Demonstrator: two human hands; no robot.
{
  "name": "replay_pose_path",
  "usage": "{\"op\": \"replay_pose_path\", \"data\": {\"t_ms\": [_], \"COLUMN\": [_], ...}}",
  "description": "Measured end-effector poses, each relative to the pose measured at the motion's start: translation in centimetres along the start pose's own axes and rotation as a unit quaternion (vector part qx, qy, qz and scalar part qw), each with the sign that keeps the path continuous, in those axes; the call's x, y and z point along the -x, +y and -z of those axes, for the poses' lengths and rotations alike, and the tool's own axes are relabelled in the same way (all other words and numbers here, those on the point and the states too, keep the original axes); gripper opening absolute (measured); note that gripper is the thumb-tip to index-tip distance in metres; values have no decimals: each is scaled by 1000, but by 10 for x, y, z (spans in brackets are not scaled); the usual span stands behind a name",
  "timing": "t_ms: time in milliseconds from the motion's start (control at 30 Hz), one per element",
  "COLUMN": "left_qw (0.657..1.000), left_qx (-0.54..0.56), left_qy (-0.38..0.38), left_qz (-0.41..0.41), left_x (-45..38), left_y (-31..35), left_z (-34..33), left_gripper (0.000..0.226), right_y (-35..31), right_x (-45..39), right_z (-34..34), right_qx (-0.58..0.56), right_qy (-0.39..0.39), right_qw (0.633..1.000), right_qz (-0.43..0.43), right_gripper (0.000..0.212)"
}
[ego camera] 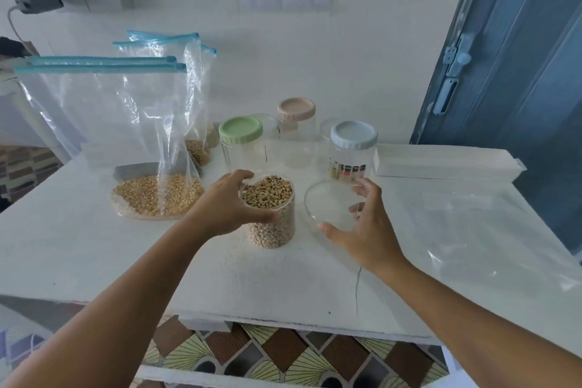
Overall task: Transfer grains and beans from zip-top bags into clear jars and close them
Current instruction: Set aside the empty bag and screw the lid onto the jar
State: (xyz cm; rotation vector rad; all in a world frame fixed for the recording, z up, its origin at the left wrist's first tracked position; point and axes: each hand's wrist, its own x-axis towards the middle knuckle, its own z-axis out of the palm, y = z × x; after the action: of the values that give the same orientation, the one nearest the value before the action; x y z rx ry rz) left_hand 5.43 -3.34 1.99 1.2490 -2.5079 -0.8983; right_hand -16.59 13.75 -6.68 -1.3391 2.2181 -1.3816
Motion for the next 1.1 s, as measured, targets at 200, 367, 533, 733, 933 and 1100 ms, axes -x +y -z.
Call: {"op": "replay_pose_path", "data": {"t_ms": [200, 367, 533, 733, 933, 1100], "left_qw": [1000, 1000, 1000, 1000, 999, 999], "left_qx": [-9, -4, 3, 9, 16, 22], "left_qy": [-10, -13, -22, -18, -22, -27], "left_qz": [9, -4, -5, -5, -16, -18], "left_x": [-2, -5, -7, -10, -14, -16], "left_y": [5, 15, 24, 29, 32, 31], "left_z": [3, -8, -17, -23, -25, -25], "left_gripper": [128, 113, 123, 136, 138, 137], "right_y": [16, 19, 25, 13, 0, -1], "right_x": [6, -1, -4, 3, 0, 1], "right_z": [14, 31, 72, 124, 119, 112], "right_qx": [107, 151, 140, 230, 289, 319], "right_qy": [-138, -173, -180, -417, -461, -477], "right_qw": [981, 967, 970, 875, 836, 817], "right_qz": [-79, -110, -85, -82, -76, -63], "right_gripper": [110, 107, 35, 14, 22, 22]}}
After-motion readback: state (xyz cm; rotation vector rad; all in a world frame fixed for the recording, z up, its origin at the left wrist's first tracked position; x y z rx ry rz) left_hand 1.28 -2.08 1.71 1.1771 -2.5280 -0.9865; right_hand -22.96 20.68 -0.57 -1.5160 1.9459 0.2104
